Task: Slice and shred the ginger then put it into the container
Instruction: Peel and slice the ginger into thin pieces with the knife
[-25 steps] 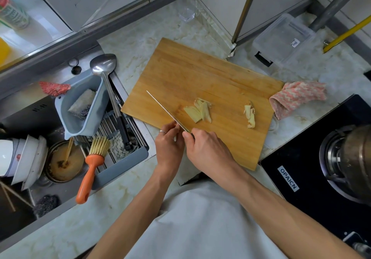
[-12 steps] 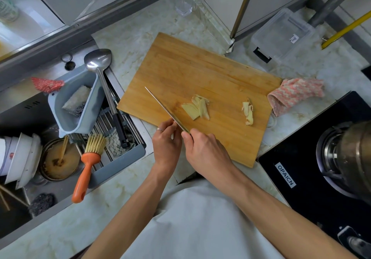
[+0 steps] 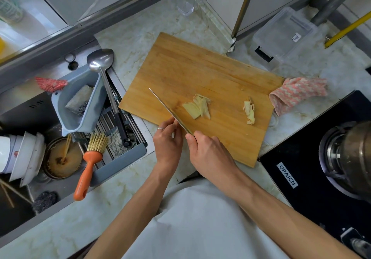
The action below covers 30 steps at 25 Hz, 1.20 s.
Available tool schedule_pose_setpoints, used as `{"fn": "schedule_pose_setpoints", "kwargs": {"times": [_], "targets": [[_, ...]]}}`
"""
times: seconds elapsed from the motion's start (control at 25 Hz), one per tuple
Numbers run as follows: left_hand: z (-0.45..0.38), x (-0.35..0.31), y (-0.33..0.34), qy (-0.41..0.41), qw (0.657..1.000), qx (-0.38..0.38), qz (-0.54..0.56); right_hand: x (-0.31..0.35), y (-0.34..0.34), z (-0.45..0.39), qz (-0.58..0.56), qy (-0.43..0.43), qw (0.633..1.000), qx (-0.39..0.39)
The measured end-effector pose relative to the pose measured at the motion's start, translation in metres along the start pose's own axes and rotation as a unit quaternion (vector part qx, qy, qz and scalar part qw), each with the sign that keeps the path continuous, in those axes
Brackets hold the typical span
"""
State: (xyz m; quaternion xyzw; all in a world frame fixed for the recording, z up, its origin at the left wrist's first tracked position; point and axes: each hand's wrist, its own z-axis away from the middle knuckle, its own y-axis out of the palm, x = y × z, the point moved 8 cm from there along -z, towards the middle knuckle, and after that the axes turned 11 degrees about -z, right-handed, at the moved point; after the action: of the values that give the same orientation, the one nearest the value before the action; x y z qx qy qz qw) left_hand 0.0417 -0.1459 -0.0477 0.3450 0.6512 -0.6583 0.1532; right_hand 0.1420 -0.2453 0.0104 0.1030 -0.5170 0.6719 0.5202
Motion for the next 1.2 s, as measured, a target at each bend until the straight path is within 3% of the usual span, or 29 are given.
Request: {"fn": "schedule_pose_setpoints", "kwargs": {"times": [0.72,0.88,1.04,1.2], "targets": [[0.001,0.002,0.000,-0.027,1.000,0.004,-0.002,-0.018,0.008,-0.010,0.024,-0.083,0.996,-0.032],[0.000,-0.001,-0.001,-0.023,1.000,0.004,0.001,-0.010,0.007,-0.026,-0.012,-0.101,0.994,-0.033],[-0.002,-0.003,-0.004,-0.042,0.998,0.020,0.044,-0.030,-0.006,-0.039,-0.121,-0.076,0.989,-0.030],[-0.010,-0.012,-0.011,-0.032,0.997,0.054,0.037,-0.033,-0.026,-0.040,-0.121,-0.093,0.988,-0.030]]}}
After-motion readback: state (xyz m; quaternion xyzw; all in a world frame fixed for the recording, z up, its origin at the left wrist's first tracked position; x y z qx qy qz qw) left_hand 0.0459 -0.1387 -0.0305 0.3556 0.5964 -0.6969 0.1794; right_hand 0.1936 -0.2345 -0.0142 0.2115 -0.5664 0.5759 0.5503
